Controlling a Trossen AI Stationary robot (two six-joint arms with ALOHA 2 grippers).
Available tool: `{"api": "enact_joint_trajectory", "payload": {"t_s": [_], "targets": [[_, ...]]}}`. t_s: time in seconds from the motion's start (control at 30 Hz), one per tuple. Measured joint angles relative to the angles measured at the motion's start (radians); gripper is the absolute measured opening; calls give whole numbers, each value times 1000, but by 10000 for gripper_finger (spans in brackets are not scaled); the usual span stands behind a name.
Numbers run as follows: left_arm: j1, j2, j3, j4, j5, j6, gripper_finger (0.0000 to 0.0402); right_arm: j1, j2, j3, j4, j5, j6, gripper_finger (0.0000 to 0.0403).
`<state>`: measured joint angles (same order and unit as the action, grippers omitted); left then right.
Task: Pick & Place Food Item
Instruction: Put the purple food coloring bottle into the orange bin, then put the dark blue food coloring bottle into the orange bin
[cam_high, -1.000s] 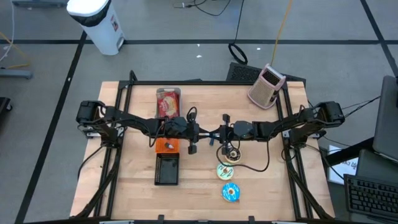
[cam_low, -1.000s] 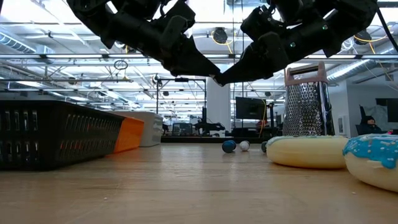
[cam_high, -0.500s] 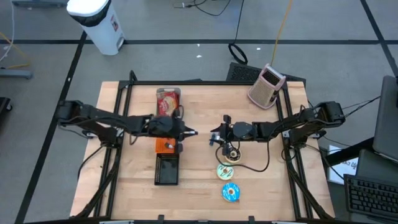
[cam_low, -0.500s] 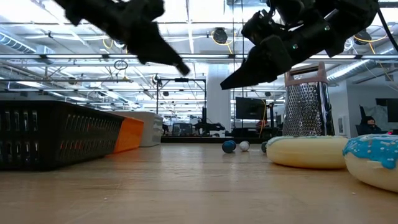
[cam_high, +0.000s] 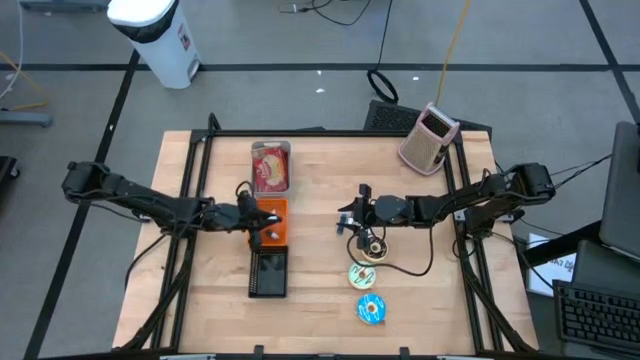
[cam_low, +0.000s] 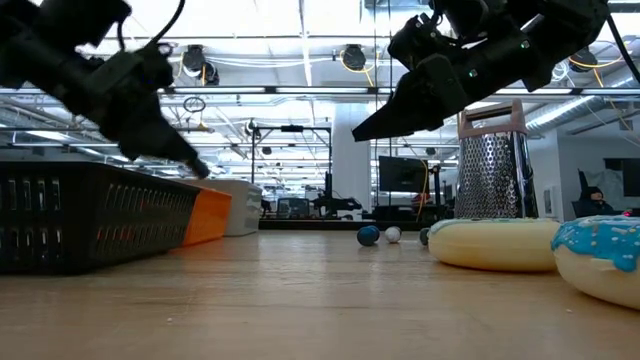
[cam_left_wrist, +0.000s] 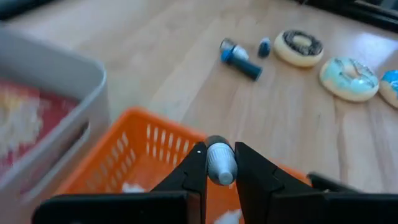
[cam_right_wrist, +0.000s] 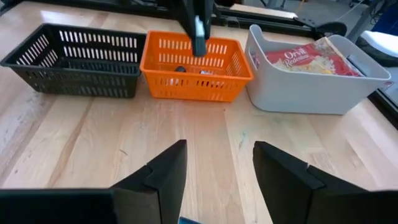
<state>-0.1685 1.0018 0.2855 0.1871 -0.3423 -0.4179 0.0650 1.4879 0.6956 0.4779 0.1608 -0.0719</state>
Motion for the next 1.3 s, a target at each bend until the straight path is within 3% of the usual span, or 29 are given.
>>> {"api": "enact_joint_trajectory", "payload": {"t_s": [0.2,0.47,0.87,1.1,1.3], "targets": [[-11,7,-50,2,1,-92,63,0,0,0,26,0,0,173],[-8,20,-50,-2,2,-177,135,0,0,0,-15,0,70,179],[-8,20,-50,-1,4,-216,249,-1,0,0,-419,-43,173,186],[-8,20,-50,9,1,-188,268,8,5,0,-466,-86,211,164],[-8,20,-50,69,0,-164,269,8,90,2,-445,-85,196,156]]}}
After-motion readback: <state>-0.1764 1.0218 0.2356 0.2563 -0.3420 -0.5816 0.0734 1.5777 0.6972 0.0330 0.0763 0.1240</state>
